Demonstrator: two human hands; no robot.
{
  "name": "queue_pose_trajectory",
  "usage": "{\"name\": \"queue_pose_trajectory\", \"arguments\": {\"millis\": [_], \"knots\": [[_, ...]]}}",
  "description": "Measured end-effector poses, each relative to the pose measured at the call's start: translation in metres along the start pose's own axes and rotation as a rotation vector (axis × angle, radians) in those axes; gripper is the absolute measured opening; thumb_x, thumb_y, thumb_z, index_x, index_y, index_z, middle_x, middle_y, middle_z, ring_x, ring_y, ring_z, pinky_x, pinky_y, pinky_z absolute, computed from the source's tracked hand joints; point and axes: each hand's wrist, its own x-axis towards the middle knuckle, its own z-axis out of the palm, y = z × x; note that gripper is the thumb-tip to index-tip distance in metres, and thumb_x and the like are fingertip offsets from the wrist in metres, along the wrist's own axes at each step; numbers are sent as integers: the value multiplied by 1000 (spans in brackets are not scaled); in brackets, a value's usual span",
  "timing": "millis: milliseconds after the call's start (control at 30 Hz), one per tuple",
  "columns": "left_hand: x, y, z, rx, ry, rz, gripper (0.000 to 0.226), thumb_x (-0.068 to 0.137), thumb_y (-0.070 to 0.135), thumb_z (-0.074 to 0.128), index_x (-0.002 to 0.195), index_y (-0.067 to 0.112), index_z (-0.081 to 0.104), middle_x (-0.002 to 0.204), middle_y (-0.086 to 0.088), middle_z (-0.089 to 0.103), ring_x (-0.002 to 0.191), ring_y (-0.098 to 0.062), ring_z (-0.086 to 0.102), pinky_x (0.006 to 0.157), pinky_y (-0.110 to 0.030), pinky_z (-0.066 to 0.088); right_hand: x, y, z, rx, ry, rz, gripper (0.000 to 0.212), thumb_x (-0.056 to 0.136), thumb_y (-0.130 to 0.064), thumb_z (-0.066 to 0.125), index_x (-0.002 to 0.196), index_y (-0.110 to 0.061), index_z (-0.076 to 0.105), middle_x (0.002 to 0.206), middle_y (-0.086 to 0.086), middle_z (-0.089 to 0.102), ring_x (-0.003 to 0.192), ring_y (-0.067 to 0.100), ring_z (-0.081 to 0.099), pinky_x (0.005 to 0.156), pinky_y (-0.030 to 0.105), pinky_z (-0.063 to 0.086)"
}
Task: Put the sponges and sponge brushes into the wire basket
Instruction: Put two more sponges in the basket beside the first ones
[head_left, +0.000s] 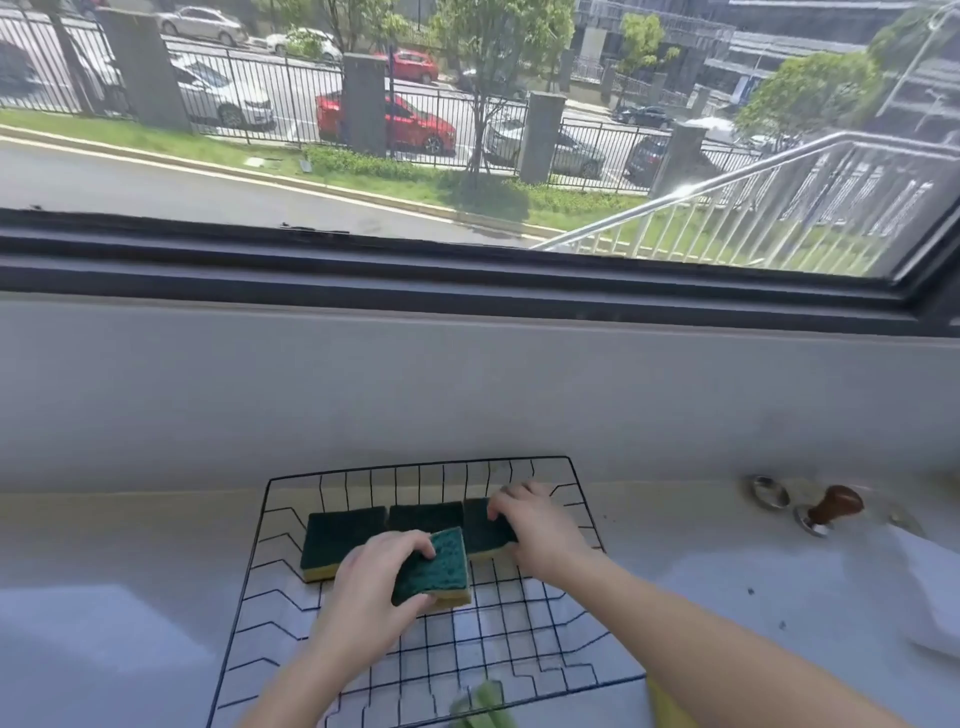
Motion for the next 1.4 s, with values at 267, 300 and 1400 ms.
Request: {"name": "queue_pose_trajectory", "arguments": {"millis": [267, 300, 1400], "knots": [[13, -11, 15, -73, 42, -19, 37, 73, 25, 71, 102, 38, 51, 113, 26, 49, 108, -2, 45, 99, -33, 41, 17, 12, 28, 64, -29, 82, 43, 73, 10, 52, 109, -14, 49, 119, 7, 52, 108, 28, 47, 76, 39, 50], [15, -10, 16, -73, 31, -20, 36, 73, 25, 70, 102, 36, 52, 113, 24, 50, 110, -3, 45, 99, -34, 42, 17, 13, 30, 65, -33, 85, 44, 73, 10, 52, 110, -14, 49, 119, 7, 52, 108, 28, 48, 76, 40, 50], [102, 35, 110, 377, 7, 163, 56, 87, 14, 47, 140, 20, 30, 158, 0, 17, 147, -20, 3, 114, -57, 2, -17, 56, 40, 156, 427, 126, 31, 85, -4, 58, 111, -19, 65, 125, 7, 62, 108, 30, 58, 81, 41, 38]]}}
